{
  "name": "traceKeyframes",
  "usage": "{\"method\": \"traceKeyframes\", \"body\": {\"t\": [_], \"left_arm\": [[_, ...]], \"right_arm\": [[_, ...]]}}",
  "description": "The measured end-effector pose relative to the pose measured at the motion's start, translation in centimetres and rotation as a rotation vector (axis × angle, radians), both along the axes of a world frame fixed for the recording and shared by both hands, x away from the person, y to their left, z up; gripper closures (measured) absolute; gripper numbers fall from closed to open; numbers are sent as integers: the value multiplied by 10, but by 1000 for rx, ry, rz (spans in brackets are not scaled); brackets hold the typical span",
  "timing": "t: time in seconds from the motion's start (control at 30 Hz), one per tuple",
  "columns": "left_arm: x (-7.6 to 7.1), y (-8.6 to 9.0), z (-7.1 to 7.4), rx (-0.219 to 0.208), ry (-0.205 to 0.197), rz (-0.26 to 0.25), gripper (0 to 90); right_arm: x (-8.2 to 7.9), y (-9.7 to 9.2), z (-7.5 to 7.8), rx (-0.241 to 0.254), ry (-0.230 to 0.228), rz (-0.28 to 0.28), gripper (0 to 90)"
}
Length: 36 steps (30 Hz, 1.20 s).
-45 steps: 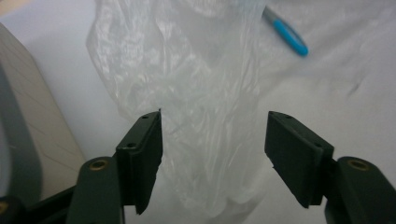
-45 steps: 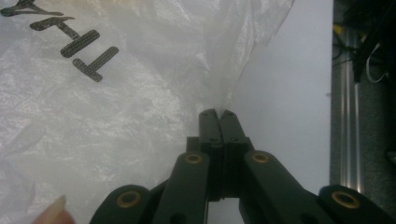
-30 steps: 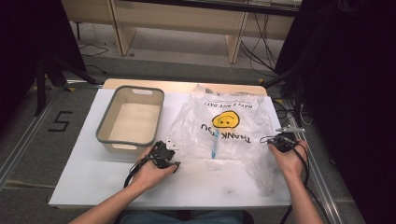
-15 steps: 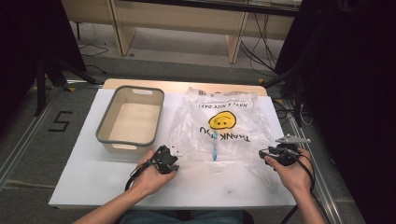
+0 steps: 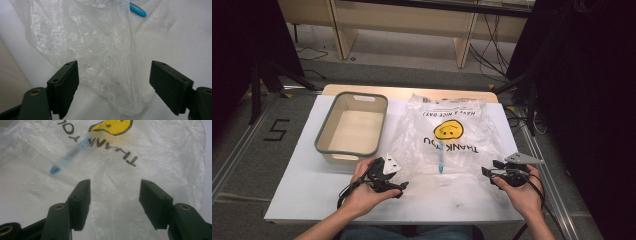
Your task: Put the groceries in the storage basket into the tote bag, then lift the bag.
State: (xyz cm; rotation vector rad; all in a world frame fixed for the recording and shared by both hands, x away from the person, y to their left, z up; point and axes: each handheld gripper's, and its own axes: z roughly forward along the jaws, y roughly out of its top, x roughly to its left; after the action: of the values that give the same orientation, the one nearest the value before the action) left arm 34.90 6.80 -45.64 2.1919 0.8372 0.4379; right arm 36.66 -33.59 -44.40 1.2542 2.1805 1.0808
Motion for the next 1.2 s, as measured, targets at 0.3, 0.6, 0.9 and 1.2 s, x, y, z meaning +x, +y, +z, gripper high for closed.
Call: {"method": "traceKeyframes", "body": {"t": [0.3,0.6,0.9,1.2], "left_arm": [[0,13,-2,-31,-9,-5,208],[1,16,-5,-34,-12,-9,206],[2,15,-6,-35,-13,-6,208],[3,16,-6,-31,-15,-5,212]], "right_arm": [[-7,1,0,14,-34,14,386],[-16,-4,1,15,-50,-10,354],[-18,-6,0,18,-50,-21,349],[-18,-8,1,12,-43,-31,347]]}}
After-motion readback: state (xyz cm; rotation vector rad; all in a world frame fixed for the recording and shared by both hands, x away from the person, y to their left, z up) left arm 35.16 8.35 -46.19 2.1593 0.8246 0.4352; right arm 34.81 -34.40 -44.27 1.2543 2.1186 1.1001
